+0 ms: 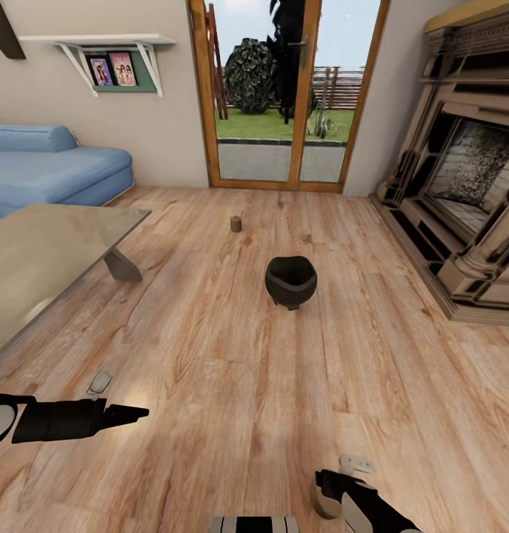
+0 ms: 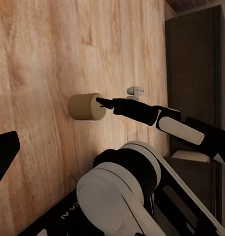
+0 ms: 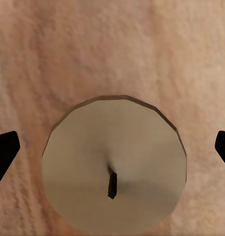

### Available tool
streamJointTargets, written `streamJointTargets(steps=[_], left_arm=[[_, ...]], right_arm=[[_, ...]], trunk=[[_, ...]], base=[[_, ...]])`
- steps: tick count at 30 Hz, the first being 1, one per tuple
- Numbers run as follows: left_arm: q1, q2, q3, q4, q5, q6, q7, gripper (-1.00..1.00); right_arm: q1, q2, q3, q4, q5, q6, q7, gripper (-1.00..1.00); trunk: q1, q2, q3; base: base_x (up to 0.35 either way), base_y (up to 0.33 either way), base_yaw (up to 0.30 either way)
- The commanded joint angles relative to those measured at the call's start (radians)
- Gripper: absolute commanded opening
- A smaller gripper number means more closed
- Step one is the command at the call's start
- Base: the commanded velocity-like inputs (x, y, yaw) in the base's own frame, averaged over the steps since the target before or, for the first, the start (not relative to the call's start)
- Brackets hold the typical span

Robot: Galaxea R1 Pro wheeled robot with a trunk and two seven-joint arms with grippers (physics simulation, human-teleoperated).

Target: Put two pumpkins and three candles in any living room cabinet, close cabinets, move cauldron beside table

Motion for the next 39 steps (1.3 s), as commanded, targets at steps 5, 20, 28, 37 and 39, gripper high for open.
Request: streamJointTargets(steps=[5,20,28,37,39], left_arm=[[-0.001,0.001,-0.002,0.000,-0.002,0.002,-0.005,1.00],[-0.001,0.001,-0.002,0.000,0.000,0.002,-0.005,1.00],[-0.001,0.001,-0.002,0.000,0.000,0.002,-0.005,1.00],[-0.001,0.001,-0.002,0.000,0.000,0.002,-0.006,1.00],[-0.001,0.001,-0.002,0.000,0.000,0.002,-0.007,1.00]], right_arm=[[0.000,0.000,0.009,-0.002,0.001,0.004,-0.007,1.00],[0.000,0.002,0.009,-0.002,0.031,0.002,0.017,1.00],[0.000,0.006,0.010,-0.001,0.035,0.001,0.019,1.00],[0.000,0.010,0.010,-0.001,0.039,0.001,0.019,1.00],[0.000,0.011,0.011,-0.001,0.039,0.001,0.019,1.00]], trunk=[[0.000,0.000,-0.001],[0.002,-0.001,-0.016],[0.004,-0.003,-0.039],[0.005,-0.003,-0.043],[0.006,-0.003,-0.051]], base=[[0.000,0.000,0.000],[0.000,0.000,0.000],[0.000,0.000,0.000],[0.000,0.000,0.000],[0.000,0.000,0.000]])
